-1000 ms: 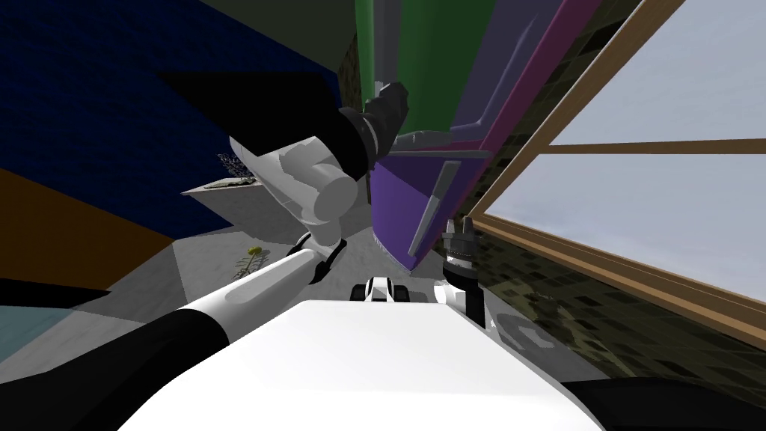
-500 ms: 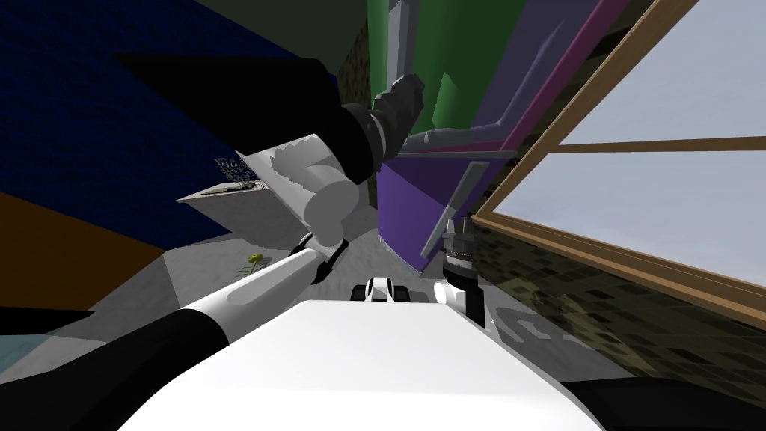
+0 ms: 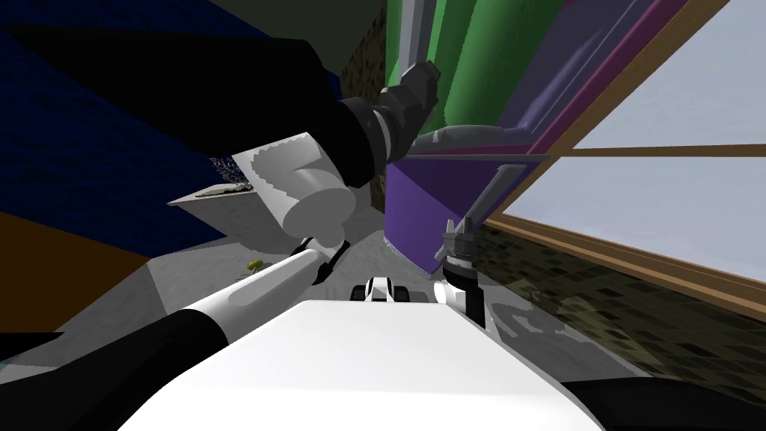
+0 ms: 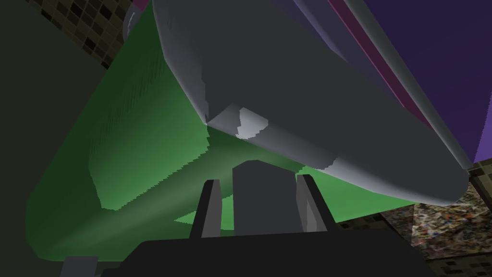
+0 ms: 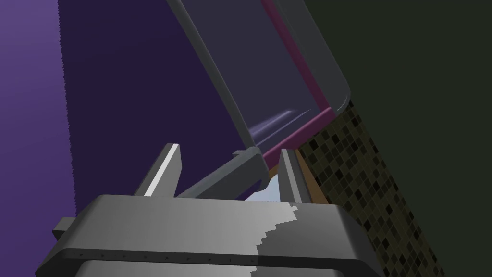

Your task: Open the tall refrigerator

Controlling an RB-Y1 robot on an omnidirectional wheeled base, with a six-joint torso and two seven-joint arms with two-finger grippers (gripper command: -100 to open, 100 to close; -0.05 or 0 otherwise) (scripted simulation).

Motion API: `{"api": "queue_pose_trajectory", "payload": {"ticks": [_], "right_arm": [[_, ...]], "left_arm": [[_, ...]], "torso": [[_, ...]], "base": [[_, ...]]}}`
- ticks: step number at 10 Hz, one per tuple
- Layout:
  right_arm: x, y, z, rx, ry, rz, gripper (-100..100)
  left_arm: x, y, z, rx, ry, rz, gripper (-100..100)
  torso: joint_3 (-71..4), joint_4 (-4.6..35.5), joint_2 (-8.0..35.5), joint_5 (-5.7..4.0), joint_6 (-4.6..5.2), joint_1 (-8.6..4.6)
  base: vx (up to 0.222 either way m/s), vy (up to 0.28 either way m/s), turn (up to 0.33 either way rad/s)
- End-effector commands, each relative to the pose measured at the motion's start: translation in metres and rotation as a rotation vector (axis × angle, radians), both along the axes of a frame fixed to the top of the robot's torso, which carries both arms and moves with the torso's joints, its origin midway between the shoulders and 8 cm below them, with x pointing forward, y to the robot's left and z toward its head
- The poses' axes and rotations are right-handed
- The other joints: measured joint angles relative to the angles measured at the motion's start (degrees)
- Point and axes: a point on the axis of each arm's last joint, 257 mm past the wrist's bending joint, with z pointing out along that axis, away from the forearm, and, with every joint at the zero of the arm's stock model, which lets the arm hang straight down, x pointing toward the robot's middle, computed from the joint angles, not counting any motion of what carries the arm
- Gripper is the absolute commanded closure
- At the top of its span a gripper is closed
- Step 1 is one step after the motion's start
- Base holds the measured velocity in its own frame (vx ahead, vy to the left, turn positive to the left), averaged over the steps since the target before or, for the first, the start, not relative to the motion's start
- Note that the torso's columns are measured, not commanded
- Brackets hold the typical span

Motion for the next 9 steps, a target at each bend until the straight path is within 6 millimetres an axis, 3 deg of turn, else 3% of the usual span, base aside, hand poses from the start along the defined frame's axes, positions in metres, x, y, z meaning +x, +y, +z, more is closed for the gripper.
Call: {"api": "queue_pose_trajectory", "payload": {"ticks": [1,4,5,6,9], "right_arm": [[0.000,0.000,0.000,0.000,0.000,0.000,0],[0.000,0.000,0.000,0.000,0.000,0.000,0],[0.000,0.000,0.000,0.000,0.000,0.000,0],[0.000,0.000,0.000,0.000,0.000,0.000,0],[0.000,0.000,0.000,0.001,0.000,0.000,0]], "left_arm": [[-0.013,0.000,0.015,-0.029,-0.029,-0.032,100],[-0.030,-0.010,0.017,-0.033,-0.033,-0.091,100],[-0.025,-0.019,0.003,-0.005,-0.004,-0.099,100],[0.011,0.003,-0.021,0.031,0.068,-0.039,100],[0.019,0.025,-0.015,0.006,0.088,-0.040,100]], "torso": [[0.1,0.0,0.1,0.09,0.00,0.26],[0.1,0.0,0.1,0.12,-0.01,0.25],[0.1,0.1,0.2,0.12,-0.04,0.16],[0.3,-0.1,0.3,-0.13,0.04,-0.43],[-0.2,-0.9,-0.8,-0.40,0.06,-0.63]], "base": [[0.060,0.288,-0.052],[0.072,0.296,-0.061],[0.011,0.130,-0.010],[0.060,0.028,-0.288],[0.014,-0.004,-0.040]]}}
